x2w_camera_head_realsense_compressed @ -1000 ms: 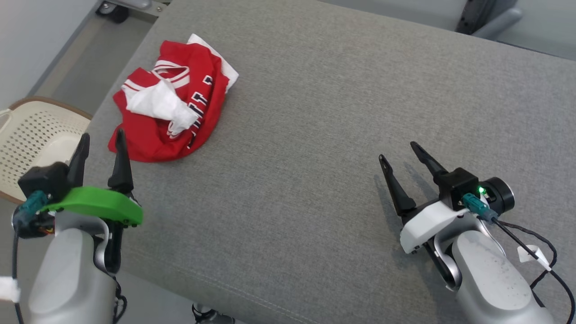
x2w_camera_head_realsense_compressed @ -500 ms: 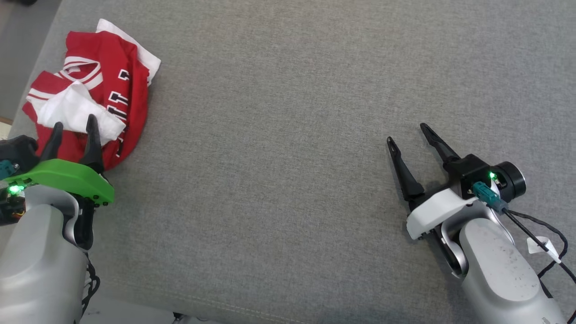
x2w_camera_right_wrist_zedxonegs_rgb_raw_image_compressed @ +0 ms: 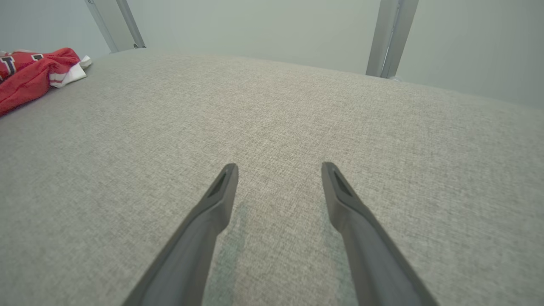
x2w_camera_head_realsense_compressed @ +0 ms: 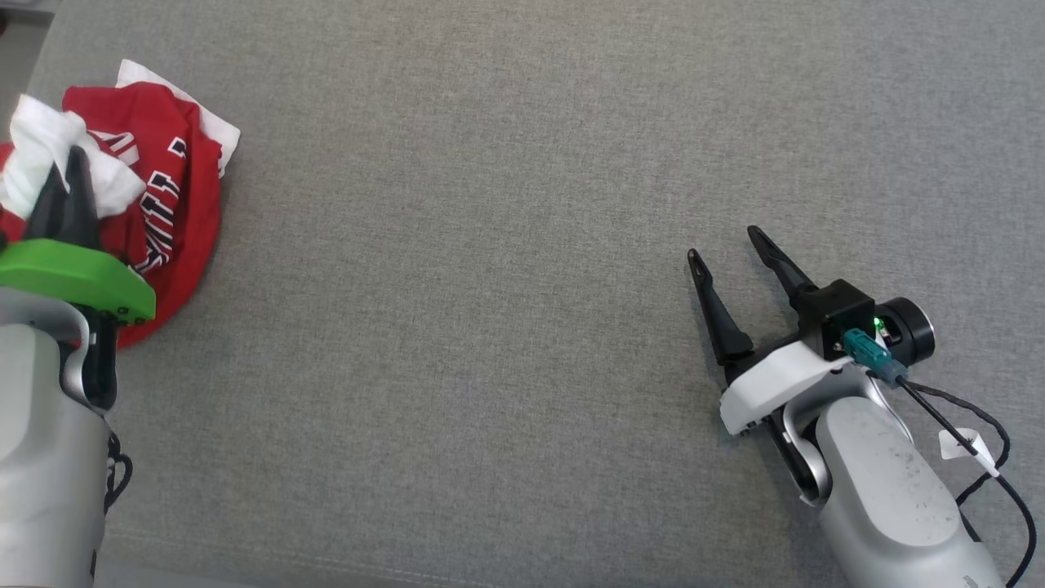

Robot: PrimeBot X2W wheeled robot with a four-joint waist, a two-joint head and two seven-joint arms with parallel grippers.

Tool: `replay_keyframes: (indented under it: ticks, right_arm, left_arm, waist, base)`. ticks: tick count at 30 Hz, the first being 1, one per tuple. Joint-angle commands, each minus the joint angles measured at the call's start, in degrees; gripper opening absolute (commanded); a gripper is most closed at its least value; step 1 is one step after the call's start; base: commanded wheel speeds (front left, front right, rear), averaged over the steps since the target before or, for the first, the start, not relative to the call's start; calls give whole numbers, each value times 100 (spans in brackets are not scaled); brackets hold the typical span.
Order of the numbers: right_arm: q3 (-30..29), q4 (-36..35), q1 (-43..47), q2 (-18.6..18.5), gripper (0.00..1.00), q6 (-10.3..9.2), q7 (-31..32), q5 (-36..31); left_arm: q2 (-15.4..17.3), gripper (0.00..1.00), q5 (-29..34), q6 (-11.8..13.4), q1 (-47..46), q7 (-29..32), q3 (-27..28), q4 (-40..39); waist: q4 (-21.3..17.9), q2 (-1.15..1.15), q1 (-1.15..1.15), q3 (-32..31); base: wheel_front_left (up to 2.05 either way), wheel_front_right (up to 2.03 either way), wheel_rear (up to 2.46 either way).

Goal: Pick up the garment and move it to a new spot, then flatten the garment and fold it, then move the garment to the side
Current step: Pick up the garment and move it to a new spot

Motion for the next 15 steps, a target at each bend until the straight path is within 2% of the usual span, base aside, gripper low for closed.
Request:
replay_keyframes:
  ticks: [1, 4, 8, 12, 15]
  right_arm:
    - [-11, 10, 84, 54, 100, -5, -15, 65]
    - [-44, 16, 155, 153, 100, -5, -14, 117]
    - [-67, 20, 205, 257, 100, -5, -14, 197]
    - [-125, -5, 251, 321, 100, -5, -14, 265]
    - [-178, -39, 267, 340, 100, -5, -14, 290]
  left_arm:
    - [34, 0, 215, 1, -23, 0, 74, -350]
    - [-101, 0, 563, -22, -28, 0, 75, -1031]
    - [-445, 0, 856, -49, -104, 0, -209, -1854]
    - [-910, 0, 805, -55, -244, 0, -913, -2501]
    - [-1190, 0, 635, -56, -402, 0, -1531, -2661]
  waist:
    - [-149, 15, 0, -197]
    - [-312, 15, 0, -358]
    - [-634, 15, 0, -517]
    - [-1033, 15, 0, -560]
    - [-1357, 15, 0, -535]
  base:
    - [0, 0, 0]
    - [0, 0, 0]
    - [0, 0, 0]
    - [0, 0, 0]
    - [0, 0, 0]
